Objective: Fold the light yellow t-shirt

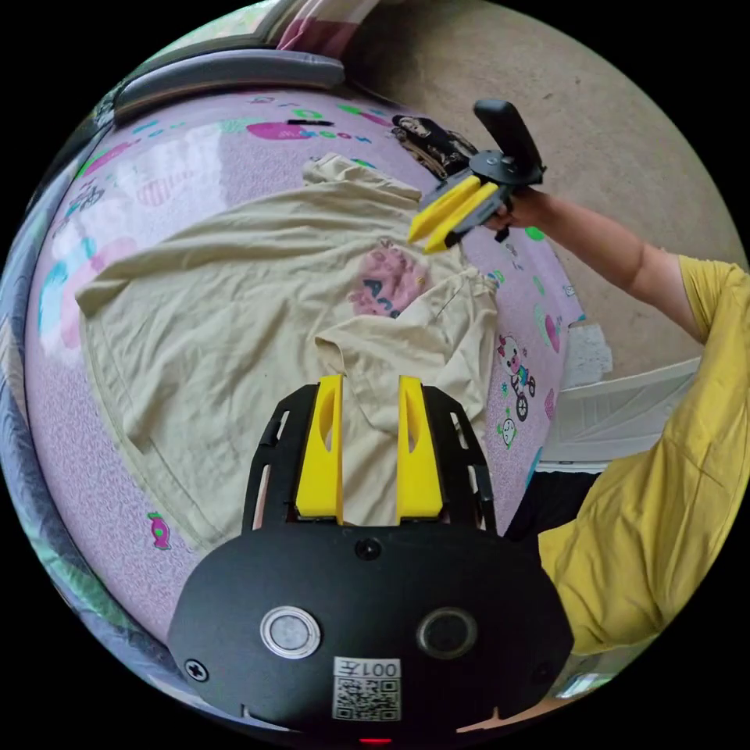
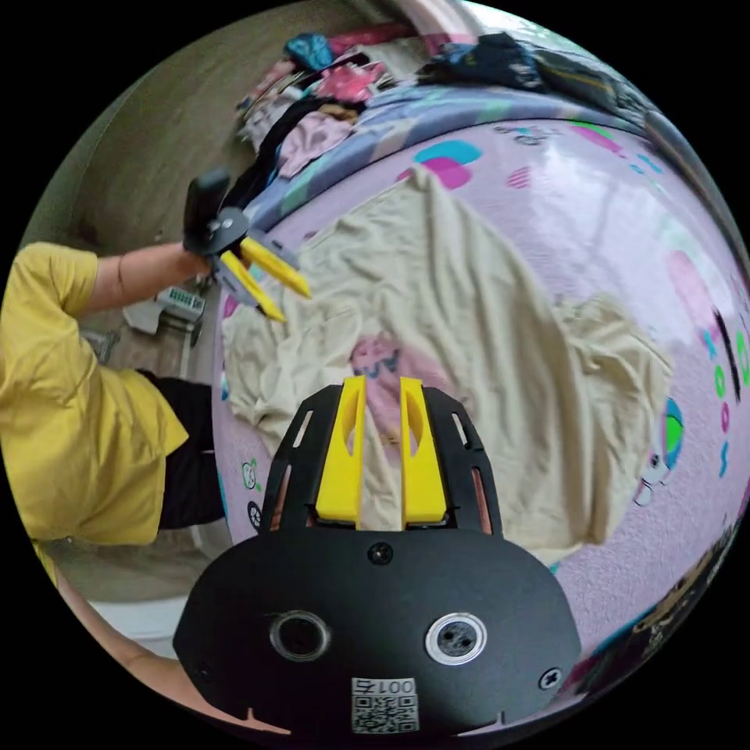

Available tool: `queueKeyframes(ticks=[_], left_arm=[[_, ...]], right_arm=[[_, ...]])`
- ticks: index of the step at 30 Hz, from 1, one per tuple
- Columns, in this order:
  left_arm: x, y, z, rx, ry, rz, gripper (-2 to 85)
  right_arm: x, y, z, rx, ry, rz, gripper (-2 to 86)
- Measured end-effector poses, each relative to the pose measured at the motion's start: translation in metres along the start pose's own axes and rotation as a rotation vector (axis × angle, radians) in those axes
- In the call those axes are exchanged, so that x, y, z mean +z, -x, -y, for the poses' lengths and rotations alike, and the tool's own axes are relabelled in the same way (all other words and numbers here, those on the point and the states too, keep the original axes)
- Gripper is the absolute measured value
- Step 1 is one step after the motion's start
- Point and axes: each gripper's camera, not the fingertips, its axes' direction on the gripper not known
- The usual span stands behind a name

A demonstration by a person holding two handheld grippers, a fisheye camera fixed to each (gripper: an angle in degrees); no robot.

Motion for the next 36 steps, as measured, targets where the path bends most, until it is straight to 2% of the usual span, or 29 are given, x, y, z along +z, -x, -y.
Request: queueKeyframes(ticks=[5, 13, 18, 28, 36], left_arm=[[0.017, -0.003, -0.02, -0.059, 0.006, -0.007, 6.2], [0.046, -0.004, -0.049, -0.112, -0.003, 0.012, 5.5], [0.063, -0.008, -0.067, -0.11, -0.025, 0.015, -0.1], [0.07, -0.024, -0.109, 0.065, -0.17, -0.079, -1.4], [0.083, -0.082, -0.124, 0.284, -0.164, -0.227, -1.3]], right_arm=[[0.026, 0.004, 0.02, 0.014, -0.051, 0.066, 7.9], [0.059, -0.002, 0.047, 0.007, 0.008, -0.023, 7.9], [0.069, 0.003, 0.05, -0.022, 0.024, -0.096, 2.6], [0.043, 0.034, 0.015, -0.07, -0.048, -0.057, 0.1], [0.017, 0.102, -0.076, -0.104, -0.028, -0.015, 0.0]])
